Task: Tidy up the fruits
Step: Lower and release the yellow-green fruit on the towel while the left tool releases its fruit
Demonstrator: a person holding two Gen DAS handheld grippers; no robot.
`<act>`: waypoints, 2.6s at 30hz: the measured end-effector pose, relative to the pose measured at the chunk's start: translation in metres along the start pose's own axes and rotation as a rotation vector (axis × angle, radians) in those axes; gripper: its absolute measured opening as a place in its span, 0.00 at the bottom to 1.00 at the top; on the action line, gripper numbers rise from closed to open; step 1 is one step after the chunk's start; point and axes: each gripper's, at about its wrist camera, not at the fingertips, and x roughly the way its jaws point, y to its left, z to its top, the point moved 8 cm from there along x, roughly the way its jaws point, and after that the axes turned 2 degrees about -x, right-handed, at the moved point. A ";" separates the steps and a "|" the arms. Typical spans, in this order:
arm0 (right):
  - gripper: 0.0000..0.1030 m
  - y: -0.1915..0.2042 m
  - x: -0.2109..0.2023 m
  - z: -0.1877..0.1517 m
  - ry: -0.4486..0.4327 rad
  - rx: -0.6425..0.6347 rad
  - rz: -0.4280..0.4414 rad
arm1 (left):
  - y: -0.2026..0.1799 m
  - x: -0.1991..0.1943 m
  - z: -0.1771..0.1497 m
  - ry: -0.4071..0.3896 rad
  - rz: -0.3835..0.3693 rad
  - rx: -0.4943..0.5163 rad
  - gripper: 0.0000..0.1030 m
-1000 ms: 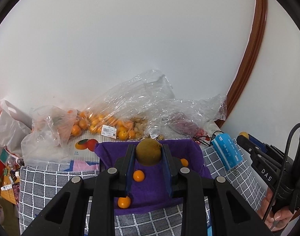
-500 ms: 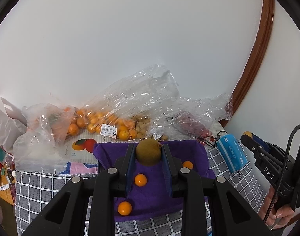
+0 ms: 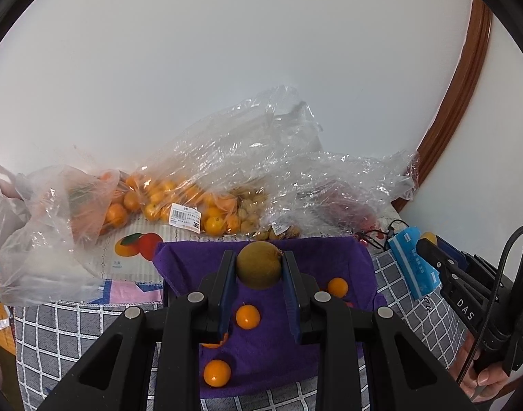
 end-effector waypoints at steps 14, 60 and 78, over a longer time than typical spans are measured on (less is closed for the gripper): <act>0.24 0.006 0.033 -0.016 0.060 0.001 0.020 | 0.008 0.029 -0.005 0.047 0.015 -0.019 0.24; 0.24 -0.007 0.114 -0.108 0.307 0.037 0.048 | -0.001 0.134 -0.066 0.303 0.017 0.016 0.24; 0.25 -0.006 0.123 -0.110 0.292 0.022 0.055 | -0.011 0.167 -0.075 0.334 0.029 0.050 0.24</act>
